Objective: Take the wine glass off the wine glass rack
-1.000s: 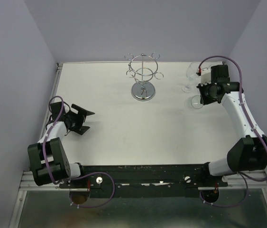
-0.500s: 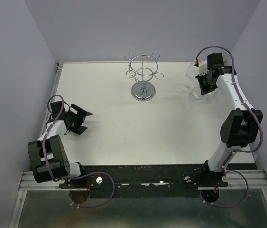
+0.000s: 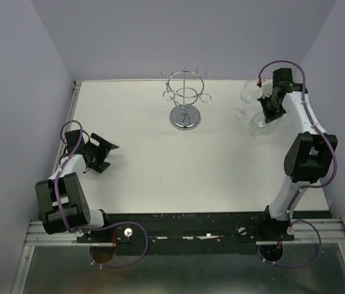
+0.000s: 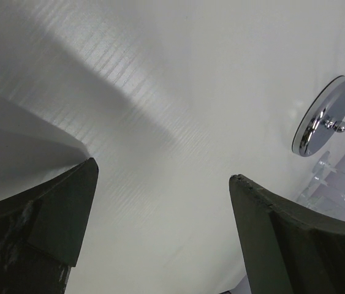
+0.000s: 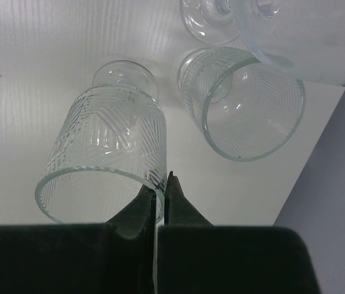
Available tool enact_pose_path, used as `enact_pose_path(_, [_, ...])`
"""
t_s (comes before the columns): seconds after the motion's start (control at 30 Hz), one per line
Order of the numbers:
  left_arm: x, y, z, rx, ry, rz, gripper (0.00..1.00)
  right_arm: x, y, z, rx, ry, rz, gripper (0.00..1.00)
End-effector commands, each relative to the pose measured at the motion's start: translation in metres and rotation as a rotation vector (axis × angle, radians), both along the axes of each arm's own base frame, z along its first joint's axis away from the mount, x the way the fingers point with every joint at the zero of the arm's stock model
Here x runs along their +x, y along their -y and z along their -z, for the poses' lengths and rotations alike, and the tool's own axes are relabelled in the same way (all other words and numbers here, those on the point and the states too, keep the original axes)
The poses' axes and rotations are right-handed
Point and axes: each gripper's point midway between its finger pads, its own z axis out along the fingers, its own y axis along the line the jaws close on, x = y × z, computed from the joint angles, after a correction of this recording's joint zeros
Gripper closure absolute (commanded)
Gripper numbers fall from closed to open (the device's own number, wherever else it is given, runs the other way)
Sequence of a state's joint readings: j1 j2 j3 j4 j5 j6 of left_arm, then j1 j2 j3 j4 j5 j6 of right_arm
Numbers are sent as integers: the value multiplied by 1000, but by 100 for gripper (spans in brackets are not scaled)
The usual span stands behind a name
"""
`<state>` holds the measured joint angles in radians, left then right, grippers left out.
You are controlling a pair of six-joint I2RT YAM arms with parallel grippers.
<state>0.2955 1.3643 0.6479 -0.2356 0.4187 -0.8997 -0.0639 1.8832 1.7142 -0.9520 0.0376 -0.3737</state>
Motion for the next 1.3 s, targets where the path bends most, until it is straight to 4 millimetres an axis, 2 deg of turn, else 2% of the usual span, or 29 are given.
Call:
enact_pose_path(0.0, [10,-13,2,51,7,-10,1,2,-5,1,40,-10,-56,99])
enact_pose_path(0.17, [14,-15,3,55,1,-5,1,4,-4,7,44,-10,-46,99])
enact_pose_path(0.67, [6,-13,6,61,4,-6,1,16,-8,17,80,-25,-40,99])
enact_pose_path(0.77, [5,-13,6,63,5,-7,1,17,-8,17,87,-26,-39,94])
enact_pose_path(0.9, [4,-13,7,62,5,-8,1,19,-10,14,100,-16,-28,78])
enact_pose_path(1.13, [7,-13,5,64,17,-6,1,24,-12,3,108,13,-14,74])
enact_pose_path(1.27, [7,-12,5,56,17,-11,1,25,-12,-15,113,51,-1,65])
